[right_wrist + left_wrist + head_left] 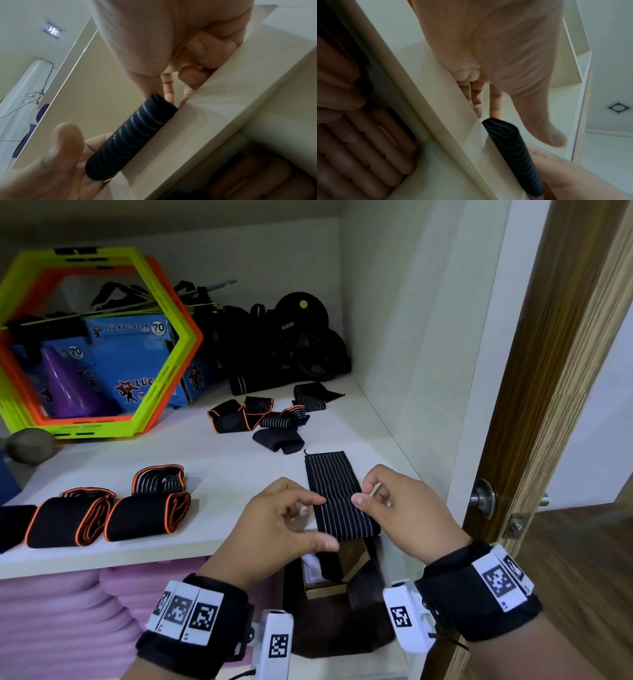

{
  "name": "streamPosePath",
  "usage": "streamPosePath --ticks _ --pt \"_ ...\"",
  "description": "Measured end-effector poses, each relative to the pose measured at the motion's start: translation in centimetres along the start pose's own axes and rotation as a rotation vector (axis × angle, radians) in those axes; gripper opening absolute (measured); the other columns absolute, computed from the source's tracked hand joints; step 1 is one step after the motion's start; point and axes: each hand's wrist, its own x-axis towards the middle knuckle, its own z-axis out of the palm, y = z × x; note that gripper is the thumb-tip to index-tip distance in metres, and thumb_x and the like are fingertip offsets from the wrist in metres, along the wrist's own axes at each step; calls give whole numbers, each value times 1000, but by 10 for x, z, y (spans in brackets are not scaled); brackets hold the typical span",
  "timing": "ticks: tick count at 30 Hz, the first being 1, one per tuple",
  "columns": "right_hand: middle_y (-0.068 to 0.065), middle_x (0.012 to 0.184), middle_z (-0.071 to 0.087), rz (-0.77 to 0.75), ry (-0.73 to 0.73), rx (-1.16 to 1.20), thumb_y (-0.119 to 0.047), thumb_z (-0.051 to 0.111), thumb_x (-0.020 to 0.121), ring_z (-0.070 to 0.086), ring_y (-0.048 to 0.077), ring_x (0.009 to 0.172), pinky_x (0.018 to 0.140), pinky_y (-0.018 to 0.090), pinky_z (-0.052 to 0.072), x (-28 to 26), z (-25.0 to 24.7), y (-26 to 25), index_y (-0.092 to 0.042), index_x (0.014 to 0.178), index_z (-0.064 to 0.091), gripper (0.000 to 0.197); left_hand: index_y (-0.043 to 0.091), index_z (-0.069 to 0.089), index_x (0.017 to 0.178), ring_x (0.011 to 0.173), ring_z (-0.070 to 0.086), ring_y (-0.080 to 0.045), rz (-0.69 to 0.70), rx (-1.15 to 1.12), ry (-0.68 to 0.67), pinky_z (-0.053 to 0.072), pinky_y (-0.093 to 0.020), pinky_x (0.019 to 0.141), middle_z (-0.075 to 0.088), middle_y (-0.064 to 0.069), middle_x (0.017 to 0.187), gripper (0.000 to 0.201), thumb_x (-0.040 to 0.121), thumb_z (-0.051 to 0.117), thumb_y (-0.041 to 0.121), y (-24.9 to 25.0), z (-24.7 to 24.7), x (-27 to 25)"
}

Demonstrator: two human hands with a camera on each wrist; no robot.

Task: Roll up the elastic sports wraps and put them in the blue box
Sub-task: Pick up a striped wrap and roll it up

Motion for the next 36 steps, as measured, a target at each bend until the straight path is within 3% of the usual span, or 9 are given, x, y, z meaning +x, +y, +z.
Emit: streamPosePath --ticks 4,8,10,14,20,25,28,33,36 --pt "-11 75 67 -33 19 68 -55 53 93 60 2 71 67 29 47 1 -2 8 -33 88 62 25 42 72 105 92 58 -5 -35 95 0 49 -17 80 58 18 101 59 51 96 44 0 2 1" --pt "-17 89 69 -75 -49 232 -66 52 83 60 -7 77 75 20 45 -5 -9 13 -35 104 70 42 37 76 103 84 61 -3 -43 50 18 45 -13 75 61 14 95 28 76 81 44 1 2 2" --pt "-15 92 67 -73 -55 204 -67 59 78 57 -7 73 71 17 39 -7 -8 15 -35 109 70 45 38 73 85 76 60 -3 -51 92 37 43 -15 70 60 10 86 15 87 65 50 2 2 6" --pt "-11 90 63 -71 -14 47 -59 58 88 54 -5 71 69 21 38 -5 0 14 -33 88 71 29 25 51 57 62 52 -7 -130 242 75 35 -25 63 56 3 71 50 94 43 59 6 9 18" --pt "-8 85 60 26 54 -73 -58 48 93 59 8 78 76 33 49 -4 6 5 -26 77 69 42 21 59 59 55 48 -4 -195 91 35 38 -24 60 58 7 59 45 98 58 44 9 5 17" --pt "-3 77 55 121 145 -158 -56 47 95 58 19 70 66 33 46 -5 11 -6 -23 57 51 50 3 44 53 48 30 -10 -243 54 94 28 -28 52 32 2 49 62 93 65 46 12 9 18" --pt "1 88 54 147 139 -239 -57 40 98 60 23 75 67 34 47 -3 13 -16 -23 68 52 46 6 44 48 44 32 -11 -272 97 163 31 -27 51 35 5 44 63 88 71 47 11 15 20" --pt "1 92 42 209 17 -254 -64 41 95 56 25 74 64 34 43 4 14 -29 -17 77 48 51 34 69 88 65 59 -7 -256 120 242 48 -26 64 65 7 74 17 80 79 47 8 17 23" --pt "-2 69 45 237 -39 -26 -58 57 88 49 19 58 56 30 37 13 7 -25 -19 62 44 50 42 72 106 75 58 -1 -184 135 207 45 -18 72 63 10 92 22 84 77 40 9 16 19"
